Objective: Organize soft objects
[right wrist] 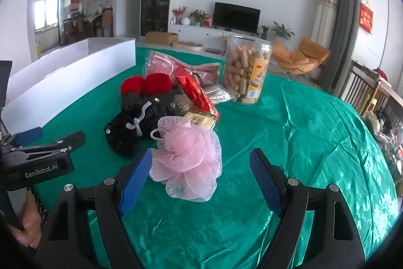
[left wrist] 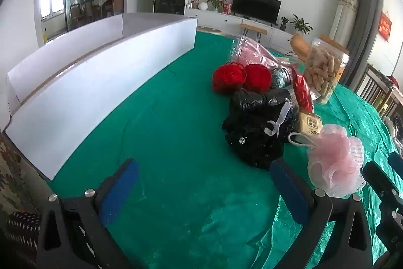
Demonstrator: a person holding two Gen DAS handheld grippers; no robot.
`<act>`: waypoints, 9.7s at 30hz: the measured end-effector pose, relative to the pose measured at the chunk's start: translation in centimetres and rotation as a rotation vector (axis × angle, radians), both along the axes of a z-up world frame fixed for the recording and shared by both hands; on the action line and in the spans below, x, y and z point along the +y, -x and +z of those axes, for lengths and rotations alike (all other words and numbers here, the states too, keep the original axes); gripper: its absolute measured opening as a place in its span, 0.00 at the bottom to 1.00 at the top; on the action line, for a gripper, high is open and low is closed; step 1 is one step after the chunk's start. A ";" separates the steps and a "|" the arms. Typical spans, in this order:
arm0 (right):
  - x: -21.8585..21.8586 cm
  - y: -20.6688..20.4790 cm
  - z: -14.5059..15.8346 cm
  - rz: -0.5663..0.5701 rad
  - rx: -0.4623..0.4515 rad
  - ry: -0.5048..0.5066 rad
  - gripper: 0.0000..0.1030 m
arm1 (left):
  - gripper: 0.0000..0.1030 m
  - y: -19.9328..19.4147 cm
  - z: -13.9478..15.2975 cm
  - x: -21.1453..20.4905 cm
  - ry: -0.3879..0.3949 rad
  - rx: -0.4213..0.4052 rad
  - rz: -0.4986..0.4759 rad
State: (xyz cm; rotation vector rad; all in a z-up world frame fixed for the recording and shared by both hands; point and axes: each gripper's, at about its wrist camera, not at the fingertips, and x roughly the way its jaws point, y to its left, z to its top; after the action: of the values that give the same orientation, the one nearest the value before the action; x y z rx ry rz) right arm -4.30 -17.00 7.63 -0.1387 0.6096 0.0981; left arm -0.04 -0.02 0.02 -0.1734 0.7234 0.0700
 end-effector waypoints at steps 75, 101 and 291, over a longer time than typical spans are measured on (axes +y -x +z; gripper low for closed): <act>1.0 0.2 -1.0 0.036 0.028 0.005 0.80 | 1.00 -1.1 -1.6 0.6 0.043 0.116 0.020; 0.4 -2.9 -2.5 0.086 0.138 0.052 0.80 | 1.00 -1.6 -2.5 1.4 0.095 0.169 0.034; 0.3 -18.1 -6.4 -0.015 0.512 -0.126 0.85 | 1.00 -7.9 -6.1 -1.9 -0.124 0.226 -0.221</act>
State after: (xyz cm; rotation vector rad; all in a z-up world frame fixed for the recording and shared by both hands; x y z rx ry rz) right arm 13.75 -16.67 1.26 0.0165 1.1124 0.1589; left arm 7.88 -1.90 -6.13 0.0345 0.9569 -0.0776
